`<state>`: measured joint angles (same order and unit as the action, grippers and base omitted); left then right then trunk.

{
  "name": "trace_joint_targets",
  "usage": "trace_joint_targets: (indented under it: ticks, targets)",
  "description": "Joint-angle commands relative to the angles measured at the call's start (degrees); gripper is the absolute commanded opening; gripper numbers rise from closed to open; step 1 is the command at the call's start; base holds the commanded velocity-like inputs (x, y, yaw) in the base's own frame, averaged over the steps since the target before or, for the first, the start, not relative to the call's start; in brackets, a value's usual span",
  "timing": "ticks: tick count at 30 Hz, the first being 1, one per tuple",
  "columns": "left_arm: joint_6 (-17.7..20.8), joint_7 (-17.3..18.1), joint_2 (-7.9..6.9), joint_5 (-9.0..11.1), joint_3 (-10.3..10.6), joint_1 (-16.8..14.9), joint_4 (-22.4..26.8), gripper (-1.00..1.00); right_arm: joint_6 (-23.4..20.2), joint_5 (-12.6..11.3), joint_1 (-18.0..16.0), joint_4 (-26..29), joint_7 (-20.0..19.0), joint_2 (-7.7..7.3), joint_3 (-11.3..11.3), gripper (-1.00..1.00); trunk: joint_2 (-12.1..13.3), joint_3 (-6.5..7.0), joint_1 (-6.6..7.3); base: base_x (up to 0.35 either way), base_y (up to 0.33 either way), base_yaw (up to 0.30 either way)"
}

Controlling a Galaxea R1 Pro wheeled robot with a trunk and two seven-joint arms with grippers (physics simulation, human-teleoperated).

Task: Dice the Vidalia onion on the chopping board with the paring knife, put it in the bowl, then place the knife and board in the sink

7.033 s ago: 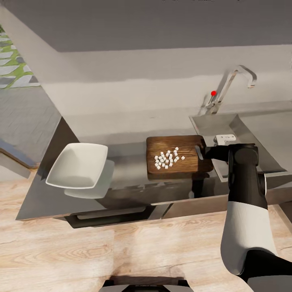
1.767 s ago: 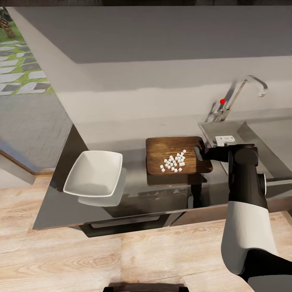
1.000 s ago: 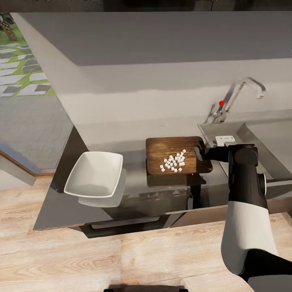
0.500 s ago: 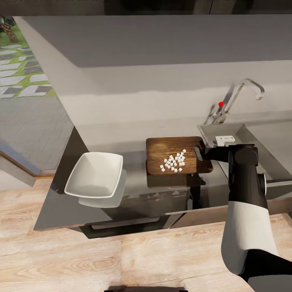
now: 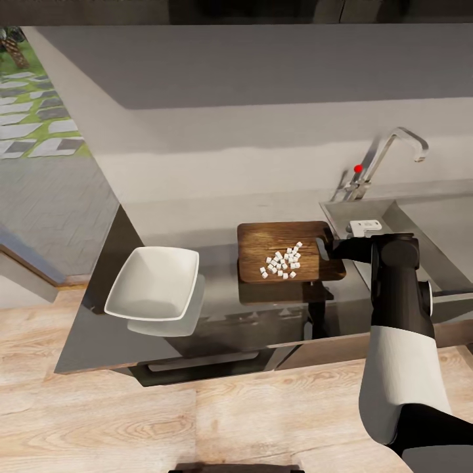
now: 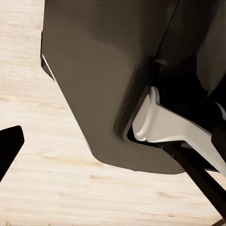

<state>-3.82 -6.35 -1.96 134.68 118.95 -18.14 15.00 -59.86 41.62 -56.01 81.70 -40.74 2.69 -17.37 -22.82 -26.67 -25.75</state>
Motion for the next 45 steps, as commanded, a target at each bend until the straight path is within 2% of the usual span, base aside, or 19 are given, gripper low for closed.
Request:
trace_joint_targets:
  ticks: [1,33,45]
  targets:
    - [-0.4,-0.3,-0.06,0.3,0.4,-0.1,0.3,1.00,-0.1,0.5,-0.1,0.0,-0.6,0.02,-0.1,-1.00,-0.1,-0.09,-0.03,0.000,0.000,0.000]
    - [-0.4,-0.3,-0.06,0.3,0.4,-0.1,0.3,1.00,-0.1,0.5,-0.1,0.0,-0.6,-0.05,-0.1,-1.00,-0.1,1.02,-0.03,0.000,0.000,0.000]
    - [-0.4,-0.3,-0.06,0.3,0.4,-0.1,0.3,1.00,-0.1,0.5,-0.1,0.1,-0.6,-0.05,-0.1,-1.00,-0.1,2.05,-0.03,0.000,0.000,0.000]
